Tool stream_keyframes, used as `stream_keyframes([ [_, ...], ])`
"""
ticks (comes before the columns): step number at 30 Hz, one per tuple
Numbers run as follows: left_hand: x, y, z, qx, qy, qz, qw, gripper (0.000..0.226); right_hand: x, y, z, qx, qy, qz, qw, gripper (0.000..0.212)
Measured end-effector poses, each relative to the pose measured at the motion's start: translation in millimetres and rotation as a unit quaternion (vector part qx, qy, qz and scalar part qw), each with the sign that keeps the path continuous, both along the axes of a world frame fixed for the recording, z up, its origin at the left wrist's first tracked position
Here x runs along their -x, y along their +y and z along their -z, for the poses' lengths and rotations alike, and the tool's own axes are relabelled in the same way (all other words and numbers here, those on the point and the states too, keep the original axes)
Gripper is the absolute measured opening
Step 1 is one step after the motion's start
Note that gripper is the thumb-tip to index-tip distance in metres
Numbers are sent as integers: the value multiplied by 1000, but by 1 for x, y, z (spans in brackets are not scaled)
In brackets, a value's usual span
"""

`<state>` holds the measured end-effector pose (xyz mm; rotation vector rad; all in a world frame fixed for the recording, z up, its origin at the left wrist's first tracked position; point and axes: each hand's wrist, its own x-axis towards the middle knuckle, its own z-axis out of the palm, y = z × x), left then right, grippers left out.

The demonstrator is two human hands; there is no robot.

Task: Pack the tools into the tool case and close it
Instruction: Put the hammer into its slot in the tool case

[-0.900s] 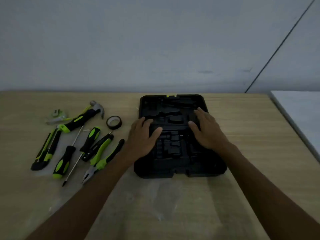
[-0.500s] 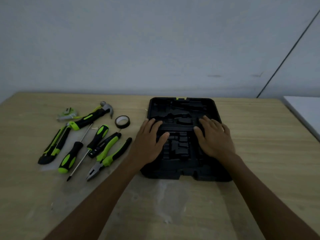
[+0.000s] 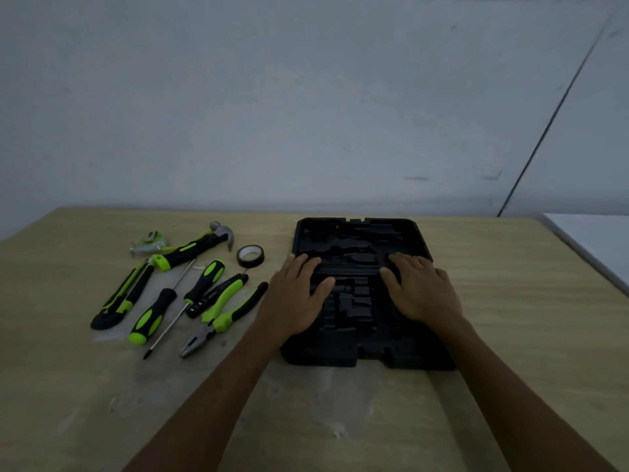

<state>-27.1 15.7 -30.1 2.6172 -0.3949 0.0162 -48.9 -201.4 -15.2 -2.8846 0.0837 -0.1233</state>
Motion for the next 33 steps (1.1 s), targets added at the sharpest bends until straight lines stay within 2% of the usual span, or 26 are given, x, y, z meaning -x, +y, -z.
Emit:
stream_keyframes([
  [11, 5, 1, 0, -38, 0, -9, 999, 60, 4, 2, 3, 16, -14, -3, 1000, 55],
  [18, 10, 2, -2, 60, -9, -39, 997, 58, 2, 3, 3, 2, -21, -2, 1000, 57],
  [24, 12, 2, -3, 70, 3, -54, 996, 61, -4, 6, 2, -2, 6, 18, 1000, 62],
  [28, 11, 4, -7, 164, 5, -62, 985, 56, -13, 26, -3, -29, 24, 35, 999, 64],
  [33, 4, 46, -23, 284, -36, -98, 953, 41, -39, 78, -18, -64, -37, -28, 997, 61],
])
